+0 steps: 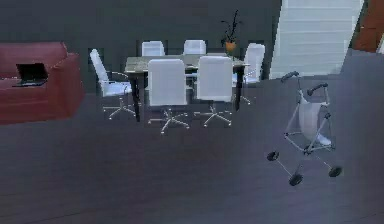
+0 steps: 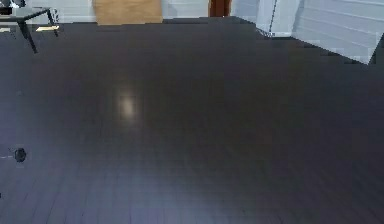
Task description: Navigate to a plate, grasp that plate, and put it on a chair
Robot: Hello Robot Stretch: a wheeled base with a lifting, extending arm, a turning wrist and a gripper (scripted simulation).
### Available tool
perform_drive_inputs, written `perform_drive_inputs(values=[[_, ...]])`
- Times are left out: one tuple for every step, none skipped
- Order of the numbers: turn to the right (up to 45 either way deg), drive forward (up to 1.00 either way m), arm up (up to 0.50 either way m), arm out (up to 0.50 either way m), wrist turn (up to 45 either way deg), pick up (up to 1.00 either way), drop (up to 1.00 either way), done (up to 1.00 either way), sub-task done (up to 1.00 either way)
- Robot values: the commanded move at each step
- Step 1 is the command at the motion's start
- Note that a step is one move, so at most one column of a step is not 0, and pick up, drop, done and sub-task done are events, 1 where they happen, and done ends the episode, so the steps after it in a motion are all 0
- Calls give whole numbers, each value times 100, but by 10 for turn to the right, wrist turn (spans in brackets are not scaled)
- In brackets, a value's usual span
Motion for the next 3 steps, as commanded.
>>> perform_drive_inputs(values=[[0,100,0,0,0,0,0,0,0],[30,0,0,0,0,0,0,0,0],[0,80,0,0,0,0,0,0,0]])
